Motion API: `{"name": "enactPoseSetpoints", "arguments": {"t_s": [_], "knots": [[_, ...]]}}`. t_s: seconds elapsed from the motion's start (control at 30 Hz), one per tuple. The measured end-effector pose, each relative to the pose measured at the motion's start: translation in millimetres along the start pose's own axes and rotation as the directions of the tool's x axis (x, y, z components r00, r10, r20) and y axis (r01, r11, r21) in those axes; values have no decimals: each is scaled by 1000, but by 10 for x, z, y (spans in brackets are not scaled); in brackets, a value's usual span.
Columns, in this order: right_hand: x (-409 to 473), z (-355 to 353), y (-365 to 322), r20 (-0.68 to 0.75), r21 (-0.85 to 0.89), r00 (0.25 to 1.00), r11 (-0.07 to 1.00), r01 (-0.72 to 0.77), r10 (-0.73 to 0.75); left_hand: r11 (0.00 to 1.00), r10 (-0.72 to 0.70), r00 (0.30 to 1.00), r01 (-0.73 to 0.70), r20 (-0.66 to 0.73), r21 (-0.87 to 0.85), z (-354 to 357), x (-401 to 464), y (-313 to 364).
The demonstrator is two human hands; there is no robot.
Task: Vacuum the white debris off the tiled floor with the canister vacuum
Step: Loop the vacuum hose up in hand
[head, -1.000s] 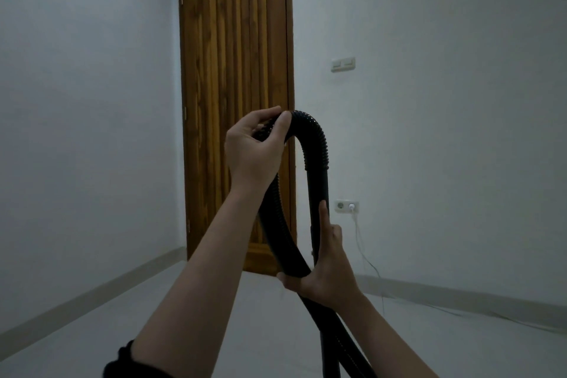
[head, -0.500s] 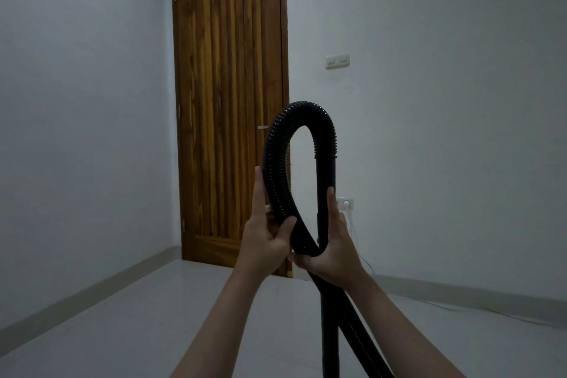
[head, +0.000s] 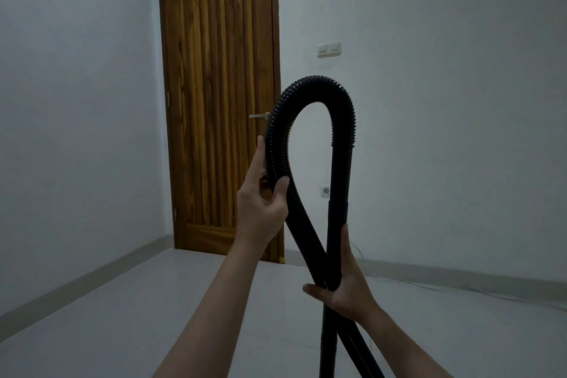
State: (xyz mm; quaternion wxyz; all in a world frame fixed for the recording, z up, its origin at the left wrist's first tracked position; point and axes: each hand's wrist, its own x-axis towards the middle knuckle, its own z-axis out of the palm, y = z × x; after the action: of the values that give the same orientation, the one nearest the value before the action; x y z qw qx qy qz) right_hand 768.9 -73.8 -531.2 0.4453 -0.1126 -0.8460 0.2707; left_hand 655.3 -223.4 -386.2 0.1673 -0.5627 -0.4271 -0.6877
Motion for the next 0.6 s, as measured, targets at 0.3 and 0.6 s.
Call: {"name": "enactPoseSetpoints", "arguments": {"t_s": [0.3,0.6], "knots": [[92,127,99,-123,25,991,998,56,-52,994,-102,993,104,-61,20,101,-332,-261],[131,280,32,-114,7,991,998,70,-68,975,-153,985,138,77,174,125,-1003,-619]]}}
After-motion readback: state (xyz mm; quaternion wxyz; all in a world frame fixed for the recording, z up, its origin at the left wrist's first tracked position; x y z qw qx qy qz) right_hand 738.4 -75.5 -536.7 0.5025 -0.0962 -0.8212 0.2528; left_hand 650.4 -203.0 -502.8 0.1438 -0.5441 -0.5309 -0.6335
